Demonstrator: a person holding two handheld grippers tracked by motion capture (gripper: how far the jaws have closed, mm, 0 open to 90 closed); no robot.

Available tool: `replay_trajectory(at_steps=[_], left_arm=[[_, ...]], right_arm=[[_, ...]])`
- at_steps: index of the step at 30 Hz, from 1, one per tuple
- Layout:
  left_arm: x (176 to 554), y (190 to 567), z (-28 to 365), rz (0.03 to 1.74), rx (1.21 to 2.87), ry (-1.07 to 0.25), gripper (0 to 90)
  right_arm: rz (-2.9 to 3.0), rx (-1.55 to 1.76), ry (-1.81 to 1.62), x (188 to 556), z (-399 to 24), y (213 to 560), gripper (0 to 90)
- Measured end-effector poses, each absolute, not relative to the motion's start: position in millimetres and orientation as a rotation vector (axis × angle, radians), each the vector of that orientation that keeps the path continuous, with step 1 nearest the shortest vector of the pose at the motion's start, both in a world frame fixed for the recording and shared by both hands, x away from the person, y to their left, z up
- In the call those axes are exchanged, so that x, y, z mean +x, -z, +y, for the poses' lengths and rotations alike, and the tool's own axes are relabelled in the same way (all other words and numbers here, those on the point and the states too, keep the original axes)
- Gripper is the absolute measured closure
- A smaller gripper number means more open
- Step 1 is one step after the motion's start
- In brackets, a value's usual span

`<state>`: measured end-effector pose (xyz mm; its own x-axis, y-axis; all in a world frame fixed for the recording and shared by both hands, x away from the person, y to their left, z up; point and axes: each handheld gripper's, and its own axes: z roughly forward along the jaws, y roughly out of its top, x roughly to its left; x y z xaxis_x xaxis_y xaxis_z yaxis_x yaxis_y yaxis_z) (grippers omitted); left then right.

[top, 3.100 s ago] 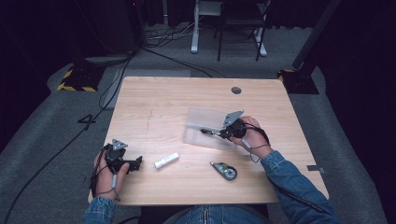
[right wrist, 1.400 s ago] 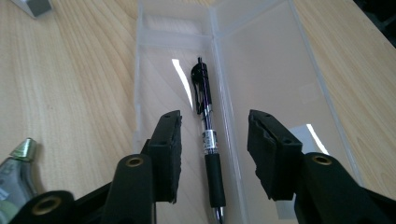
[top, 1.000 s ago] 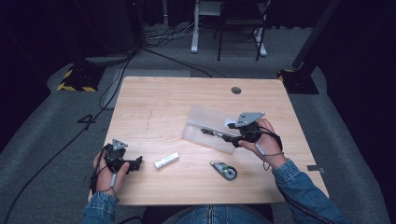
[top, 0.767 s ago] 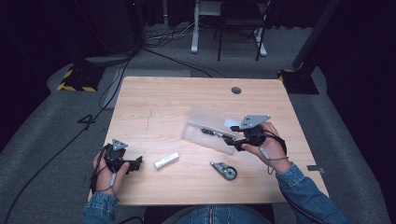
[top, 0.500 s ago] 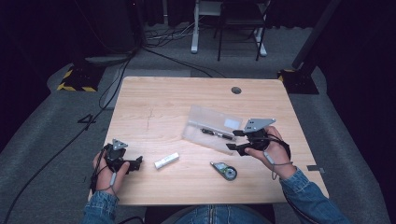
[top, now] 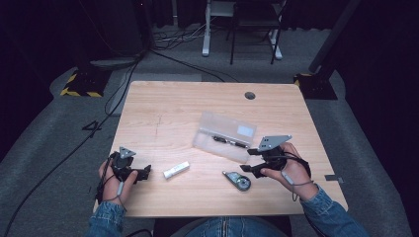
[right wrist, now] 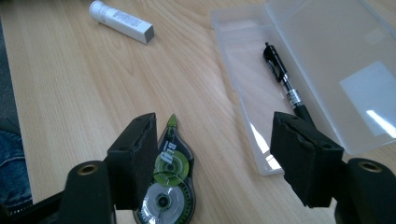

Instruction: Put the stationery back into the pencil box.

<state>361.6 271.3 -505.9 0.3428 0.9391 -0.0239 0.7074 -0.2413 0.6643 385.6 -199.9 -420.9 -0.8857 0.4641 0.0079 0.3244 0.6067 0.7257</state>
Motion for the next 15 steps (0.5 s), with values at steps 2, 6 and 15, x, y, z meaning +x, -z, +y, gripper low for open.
replay_trajectory(at_steps=[2,6,15], left_arm=[[362,506,271,1.432,2.03,-0.517,0.1],[362,506,271,1.43,2.031,-0.517,0.1],[362,506,271,1.43,2.032,-0.517,0.1]], right_arm=[[2.663,0.661,-1.127,384,-200,424,31.2],[2.688,0.667,-1.102,381,-199,431,31.0],[2.746,0.665,-1.051,372,-196,446,29.0]])
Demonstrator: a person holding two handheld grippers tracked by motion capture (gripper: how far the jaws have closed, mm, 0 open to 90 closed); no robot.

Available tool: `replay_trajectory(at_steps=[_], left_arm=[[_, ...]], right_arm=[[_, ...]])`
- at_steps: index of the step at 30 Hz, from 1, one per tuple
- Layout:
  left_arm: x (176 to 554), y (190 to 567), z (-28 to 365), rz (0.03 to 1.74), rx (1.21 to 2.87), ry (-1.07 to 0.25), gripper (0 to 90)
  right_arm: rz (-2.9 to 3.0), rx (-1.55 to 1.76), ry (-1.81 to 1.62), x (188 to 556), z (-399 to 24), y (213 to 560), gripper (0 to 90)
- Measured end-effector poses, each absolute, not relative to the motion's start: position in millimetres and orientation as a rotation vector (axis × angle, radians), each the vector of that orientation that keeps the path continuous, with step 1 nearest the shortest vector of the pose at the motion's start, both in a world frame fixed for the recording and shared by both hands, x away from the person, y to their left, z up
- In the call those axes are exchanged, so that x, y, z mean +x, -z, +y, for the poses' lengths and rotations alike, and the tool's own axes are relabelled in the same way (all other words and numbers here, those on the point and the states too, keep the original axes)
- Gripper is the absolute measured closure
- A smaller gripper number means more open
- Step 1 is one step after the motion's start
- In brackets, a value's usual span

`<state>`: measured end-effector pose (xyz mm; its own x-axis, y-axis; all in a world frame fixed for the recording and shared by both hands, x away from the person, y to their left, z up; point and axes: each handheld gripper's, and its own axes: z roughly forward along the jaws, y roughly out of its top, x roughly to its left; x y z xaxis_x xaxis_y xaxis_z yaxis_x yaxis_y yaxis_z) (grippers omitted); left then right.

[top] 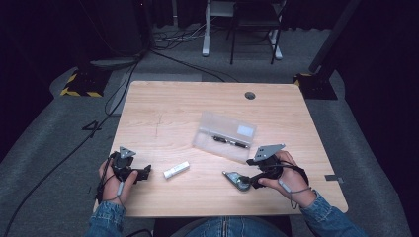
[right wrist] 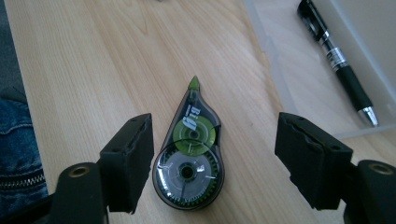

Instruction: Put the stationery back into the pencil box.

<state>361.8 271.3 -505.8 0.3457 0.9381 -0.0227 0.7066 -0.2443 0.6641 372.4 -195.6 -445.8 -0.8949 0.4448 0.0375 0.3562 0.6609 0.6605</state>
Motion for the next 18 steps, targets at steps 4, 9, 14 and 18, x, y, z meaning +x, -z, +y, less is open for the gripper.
replay_trajectory(at_steps=[4,9,14,18], left_arm=[[362,506,271,1.428,2.031,-0.516,0.1],[362,506,271,1.43,2.031,-0.517,0.1],[362,506,271,1.429,2.032,-0.517,0.1],[362,506,271,1.428,2.031,-0.516,0.1]], right_arm=[[2.777,0.673,-1.012,370,-194,453,27.5],[2.82,0.669,-0.953,368,-190,462,26.6],[2.852,0.666,-0.913,366,-187,467,26.0],[2.875,0.652,-0.886,366,-186,472,25.0]])
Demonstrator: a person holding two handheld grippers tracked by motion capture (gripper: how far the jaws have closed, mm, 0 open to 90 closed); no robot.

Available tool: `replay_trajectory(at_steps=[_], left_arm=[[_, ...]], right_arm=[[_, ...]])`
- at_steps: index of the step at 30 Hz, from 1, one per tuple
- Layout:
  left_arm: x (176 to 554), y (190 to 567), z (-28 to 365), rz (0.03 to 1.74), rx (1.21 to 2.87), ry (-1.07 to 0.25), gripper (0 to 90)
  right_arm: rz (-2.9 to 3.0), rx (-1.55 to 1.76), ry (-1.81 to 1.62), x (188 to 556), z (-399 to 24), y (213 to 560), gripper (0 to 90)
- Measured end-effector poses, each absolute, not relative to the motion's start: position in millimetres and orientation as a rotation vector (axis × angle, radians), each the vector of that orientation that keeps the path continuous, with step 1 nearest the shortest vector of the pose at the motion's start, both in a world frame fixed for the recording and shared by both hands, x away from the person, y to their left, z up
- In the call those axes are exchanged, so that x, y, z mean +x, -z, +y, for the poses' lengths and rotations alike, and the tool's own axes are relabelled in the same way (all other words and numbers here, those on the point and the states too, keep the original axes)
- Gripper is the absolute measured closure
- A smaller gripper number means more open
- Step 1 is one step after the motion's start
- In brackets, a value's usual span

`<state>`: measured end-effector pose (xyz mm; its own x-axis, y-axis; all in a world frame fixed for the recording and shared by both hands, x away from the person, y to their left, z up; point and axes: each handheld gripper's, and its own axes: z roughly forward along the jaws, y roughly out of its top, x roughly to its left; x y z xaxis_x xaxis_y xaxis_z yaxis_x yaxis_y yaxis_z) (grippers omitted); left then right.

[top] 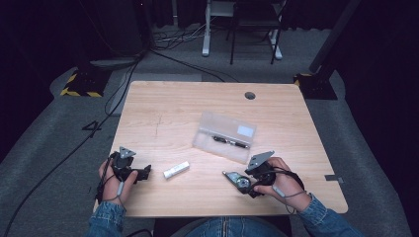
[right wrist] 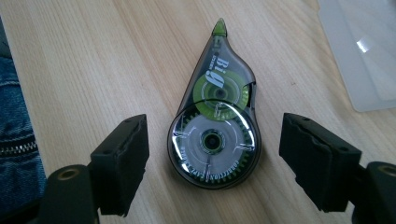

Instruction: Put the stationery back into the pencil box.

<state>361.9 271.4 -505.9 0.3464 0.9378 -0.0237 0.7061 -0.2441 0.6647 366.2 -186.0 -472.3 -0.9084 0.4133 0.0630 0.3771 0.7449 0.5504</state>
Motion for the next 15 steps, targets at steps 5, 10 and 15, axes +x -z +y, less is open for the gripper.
replay_trajectory(at_steps=[5,10,15], left_arm=[[361.9,505.9,271.4,1.429,2.031,-0.516,0.1],[361.9,505.9,271.4,1.429,2.031,-0.516,0.1],[361.8,505.8,271.4,1.429,2.032,-0.517,0.1]], right_arm=[[2.878,0.624,-0.85,365.7,-183.4,477.0,25.3],[2.886,0.619,-0.841,364.4,-181.4,478.3,27.7],[2.891,0.581,-0.821,365.1,-181.3,479.0,34.7]])
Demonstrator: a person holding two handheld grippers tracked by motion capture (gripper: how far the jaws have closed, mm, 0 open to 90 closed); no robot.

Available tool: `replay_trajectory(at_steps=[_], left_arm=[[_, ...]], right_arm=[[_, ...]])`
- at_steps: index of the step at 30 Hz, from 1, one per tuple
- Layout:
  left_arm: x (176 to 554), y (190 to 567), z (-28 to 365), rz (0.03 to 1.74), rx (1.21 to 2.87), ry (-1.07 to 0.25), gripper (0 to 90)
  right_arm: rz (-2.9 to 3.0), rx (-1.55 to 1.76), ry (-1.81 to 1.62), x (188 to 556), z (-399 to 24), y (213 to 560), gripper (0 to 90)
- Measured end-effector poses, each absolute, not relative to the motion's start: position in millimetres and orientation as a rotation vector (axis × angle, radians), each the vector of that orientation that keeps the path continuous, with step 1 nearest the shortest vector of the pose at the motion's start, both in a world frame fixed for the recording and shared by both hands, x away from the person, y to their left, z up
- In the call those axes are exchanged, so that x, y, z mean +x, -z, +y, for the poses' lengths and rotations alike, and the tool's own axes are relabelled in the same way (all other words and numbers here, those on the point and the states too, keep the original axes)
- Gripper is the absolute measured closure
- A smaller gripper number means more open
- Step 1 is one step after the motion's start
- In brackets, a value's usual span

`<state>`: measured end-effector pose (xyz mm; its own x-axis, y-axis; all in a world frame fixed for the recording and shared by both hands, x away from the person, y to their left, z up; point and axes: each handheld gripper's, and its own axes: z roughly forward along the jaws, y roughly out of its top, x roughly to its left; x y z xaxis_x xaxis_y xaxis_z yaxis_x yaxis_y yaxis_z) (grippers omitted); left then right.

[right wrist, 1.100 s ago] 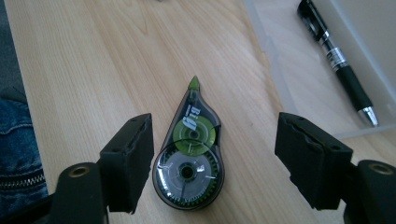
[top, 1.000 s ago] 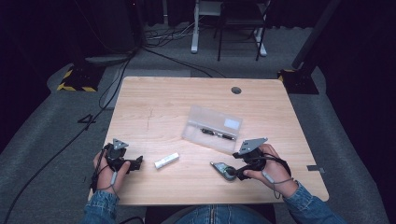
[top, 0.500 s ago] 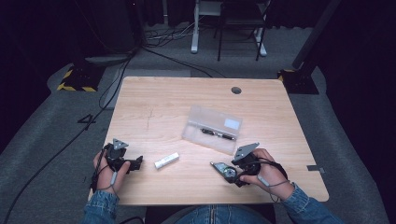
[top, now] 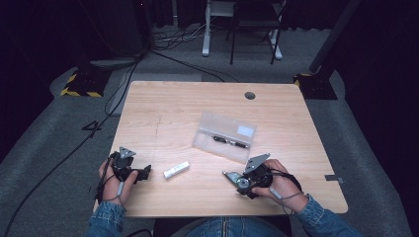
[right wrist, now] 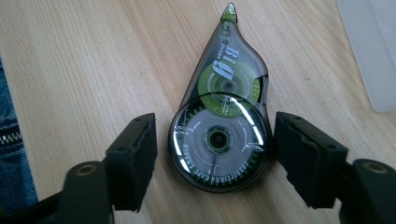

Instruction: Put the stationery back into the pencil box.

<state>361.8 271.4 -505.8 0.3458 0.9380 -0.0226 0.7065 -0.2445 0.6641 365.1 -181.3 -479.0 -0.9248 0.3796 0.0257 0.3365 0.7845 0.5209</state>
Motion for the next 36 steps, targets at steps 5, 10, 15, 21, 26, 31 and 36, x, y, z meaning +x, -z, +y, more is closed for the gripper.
replay_trajectory(at_steps=[5,10,15,21,26,31,36], left_arm=[[362,506,271,1.429,2.032,-0.517,0.1],[362,506,271,1.43,2.031,-0.517,0.1],[362,506,271,1.43,2.031,-0.517,0.1],[362,506,271,1.43,2.031,-0.517,0.1],[362,506,271,1.43,2.031,-0.517,0.1],[362,506,271,1.429,2.031,-0.517,0.1],[362,506,271,1.429,2.031,-0.517,0.1]], right_arm=[[2.89,0.542,-0.811,367,-183,478,41.4],[2.892,0.505,-0.809,367,-183,478,41.7],[2.899,0.457,-0.808,367,-183,478,41.8],[2.91,0.382,-0.799,366,-182,477,41.9],[2.924,0.339,-0.821,365,-181,475,41.9],[2.921,0.336,-0.849,364,-181,472,41.9],[2.914,0.325,-0.879,366,-181,464,41.9]])
